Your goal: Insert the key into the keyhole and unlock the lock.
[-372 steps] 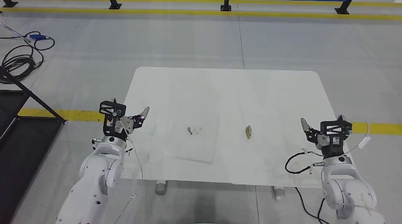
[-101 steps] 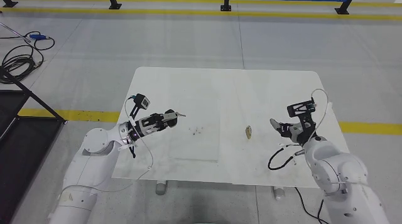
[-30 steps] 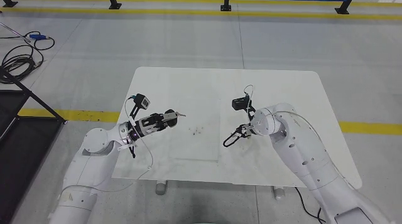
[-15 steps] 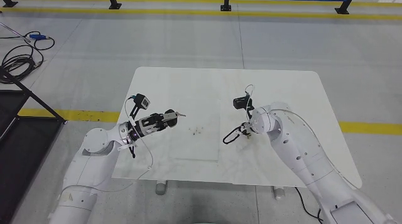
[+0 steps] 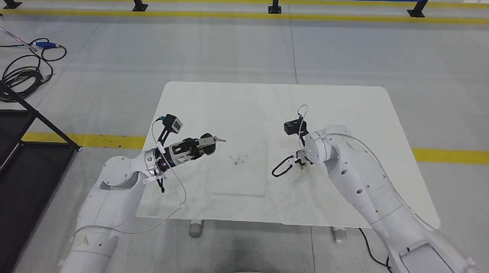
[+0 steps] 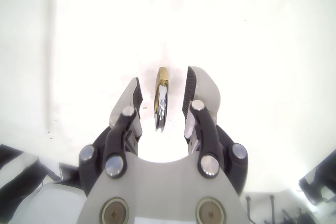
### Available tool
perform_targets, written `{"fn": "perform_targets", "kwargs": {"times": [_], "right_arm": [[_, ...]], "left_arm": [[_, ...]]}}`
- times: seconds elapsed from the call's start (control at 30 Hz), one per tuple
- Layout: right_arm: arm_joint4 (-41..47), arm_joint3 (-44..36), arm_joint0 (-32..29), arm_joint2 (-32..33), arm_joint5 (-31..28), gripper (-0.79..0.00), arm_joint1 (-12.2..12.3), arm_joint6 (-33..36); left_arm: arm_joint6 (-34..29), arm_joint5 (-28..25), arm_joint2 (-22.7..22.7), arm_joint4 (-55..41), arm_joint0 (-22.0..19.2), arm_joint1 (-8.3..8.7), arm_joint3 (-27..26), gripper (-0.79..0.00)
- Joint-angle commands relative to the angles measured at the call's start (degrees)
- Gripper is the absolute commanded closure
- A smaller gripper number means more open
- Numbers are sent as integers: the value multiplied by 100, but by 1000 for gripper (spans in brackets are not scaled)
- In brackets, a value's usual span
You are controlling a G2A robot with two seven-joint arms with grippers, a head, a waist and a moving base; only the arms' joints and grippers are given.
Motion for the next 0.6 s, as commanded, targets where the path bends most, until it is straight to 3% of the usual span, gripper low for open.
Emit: {"fn": "perform_targets", "kwargs": {"times": [0.0, 0.2, 0.27, 0.3, 0.33, 0.57], "right_arm": [[-8, 17, -9, 17, -24, -274, -1, 8], [13, 42, -38, 49, -81, -222, -9, 65], [14, 48, -50, 57, -92, -148, -11, 86], [33, 53, -56, 70, -91, -34, -13, 93], [44, 58, -57, 81, -90, 0, -15, 96], [402, 70, -64, 411, 82, 0, 5, 159]], "left_arm": [[0, 0, 0, 0, 0, 0, 0, 0], [0, 0, 0, 0, 0, 0, 0, 0], [0, 0, 0, 0, 0, 0, 0, 0], [0, 0, 0, 0, 0, 0, 0, 0], [0, 0, 0, 0, 0, 0, 0, 0], [0, 0, 0, 0, 0, 0, 0, 0]]}}
